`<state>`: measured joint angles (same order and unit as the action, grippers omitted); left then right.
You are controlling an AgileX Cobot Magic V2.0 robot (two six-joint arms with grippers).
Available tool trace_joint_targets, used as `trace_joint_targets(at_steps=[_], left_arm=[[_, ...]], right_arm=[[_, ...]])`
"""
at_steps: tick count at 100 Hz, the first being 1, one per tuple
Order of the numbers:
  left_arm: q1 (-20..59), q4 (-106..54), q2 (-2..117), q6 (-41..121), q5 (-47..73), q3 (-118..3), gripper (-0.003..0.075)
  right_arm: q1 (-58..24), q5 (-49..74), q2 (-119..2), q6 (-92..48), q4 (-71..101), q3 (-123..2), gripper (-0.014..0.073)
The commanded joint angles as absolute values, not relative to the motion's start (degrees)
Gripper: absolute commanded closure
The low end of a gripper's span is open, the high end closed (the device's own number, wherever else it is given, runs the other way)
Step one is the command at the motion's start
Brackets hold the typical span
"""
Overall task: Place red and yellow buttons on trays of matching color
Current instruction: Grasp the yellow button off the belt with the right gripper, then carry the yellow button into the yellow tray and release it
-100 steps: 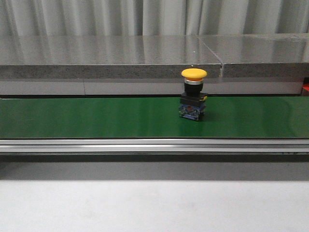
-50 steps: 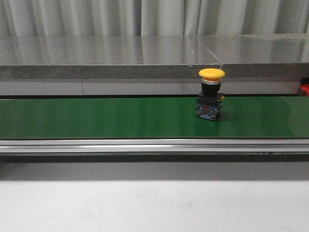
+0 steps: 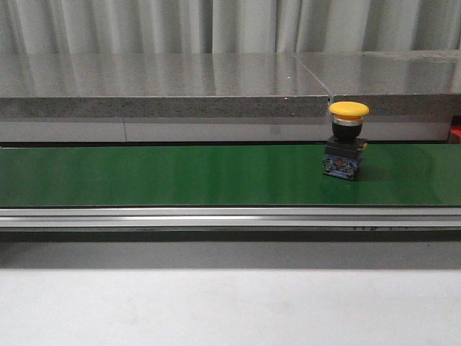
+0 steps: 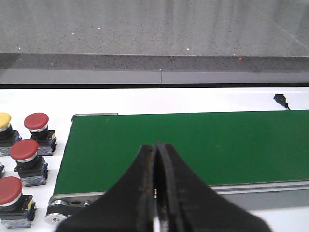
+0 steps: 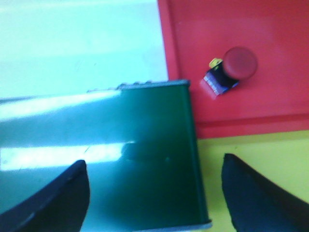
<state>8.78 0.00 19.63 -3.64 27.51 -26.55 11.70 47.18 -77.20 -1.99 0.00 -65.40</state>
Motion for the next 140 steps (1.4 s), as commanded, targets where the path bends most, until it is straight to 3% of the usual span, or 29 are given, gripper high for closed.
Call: trace_joint_targets(at_steps=[1,59,108,118,130,140], left_arm=[[9.28,-0.46,20.05,-3.67,23.23,-28.06,0.0739],[9.28,-0.46,20.05,-3.67,23.23,-28.06,0.0739],[9.28,-0.46,20.05,-3.67,23.23,-28.06,0.0739],[9.28,-0.46,20.05,-3.67,23.23,-28.06,0.0739],[9.28,-0.46,20.05,-3.67,23.23,-28.06,0.0739],[9.28,-0.46,20.05,-3.67,23.23,-28.06,0.0739]], right_arm=[[9.06,45.87,-72.74,-2.72,0.0,-63.45,0.0031],[-7.62,41.57,-77.32,-5.72,1.09,-60.01,0.0031],[-9.09,36.29,-88.9,-5.72,3.25,-67.14,0.0037],[-9.09,37.39,-89.23,-5.49,3.3,-67.19,0.0134],[-9.03,40.06,-89.23,-5.37,3.3,-67.19,0.0363],[-8.92,41.36,-88.91,-5.19,3.3,-67.19,0.0424]])
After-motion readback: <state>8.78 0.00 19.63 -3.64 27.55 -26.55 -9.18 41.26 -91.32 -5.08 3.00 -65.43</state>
